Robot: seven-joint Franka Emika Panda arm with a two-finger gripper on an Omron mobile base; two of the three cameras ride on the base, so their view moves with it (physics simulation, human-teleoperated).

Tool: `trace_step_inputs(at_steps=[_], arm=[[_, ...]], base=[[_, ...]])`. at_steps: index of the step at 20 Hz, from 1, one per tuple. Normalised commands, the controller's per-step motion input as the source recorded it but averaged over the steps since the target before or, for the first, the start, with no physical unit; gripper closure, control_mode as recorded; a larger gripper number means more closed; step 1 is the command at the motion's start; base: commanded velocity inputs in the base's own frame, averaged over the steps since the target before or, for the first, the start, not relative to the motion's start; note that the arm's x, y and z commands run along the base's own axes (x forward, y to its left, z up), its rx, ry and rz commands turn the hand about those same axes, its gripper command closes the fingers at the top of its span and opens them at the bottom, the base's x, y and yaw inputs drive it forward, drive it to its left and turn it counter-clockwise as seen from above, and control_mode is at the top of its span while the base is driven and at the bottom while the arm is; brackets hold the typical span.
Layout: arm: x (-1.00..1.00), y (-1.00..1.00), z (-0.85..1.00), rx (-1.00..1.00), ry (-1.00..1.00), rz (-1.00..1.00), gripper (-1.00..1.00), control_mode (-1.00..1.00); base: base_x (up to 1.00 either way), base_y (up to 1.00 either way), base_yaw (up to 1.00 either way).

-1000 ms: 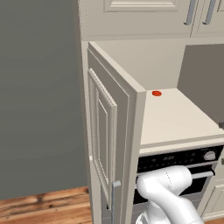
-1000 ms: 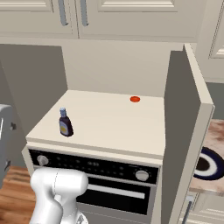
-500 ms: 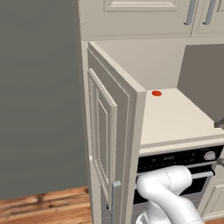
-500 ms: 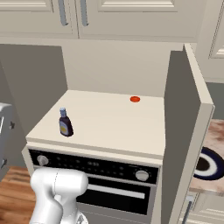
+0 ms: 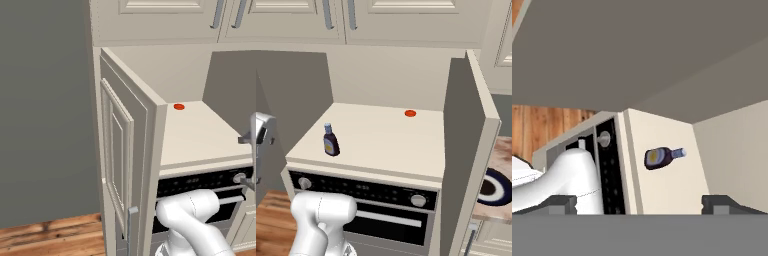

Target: Pick the chicken drumstick from the plate and place it on the cutting board. Then pick the condiment bottle from the cabinet and place it next to the cutting board.

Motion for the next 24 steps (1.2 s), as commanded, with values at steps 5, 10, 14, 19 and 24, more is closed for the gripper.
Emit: trace_step_inputs(at_steps=[5, 10, 14, 19, 24], arm=[[0.04, 0.13, 0.00, 0.07, 0.03, 0.00, -1.00, -1.00], [0.00, 0.16, -0.05, 0.02, 0.00, 0.00, -1.00, -1.00], [0.00, 0.07, -0.13, 0.00, 0.00, 0.00, -1.00, -1.00], [0.11, 0.00, -0.10, 0.01, 0.00, 0.00, -1.00, -1.00], [0.16, -0.05, 0.00, 0.03, 0.00, 0.00, -1.00, -1.00]], base=[[0.00, 0.00, 0.00], [0.00, 0.00, 0.00], [0.00, 0.00, 0.00], [0.00, 0.00, 0.00], [0.00, 0.00, 0.00]])
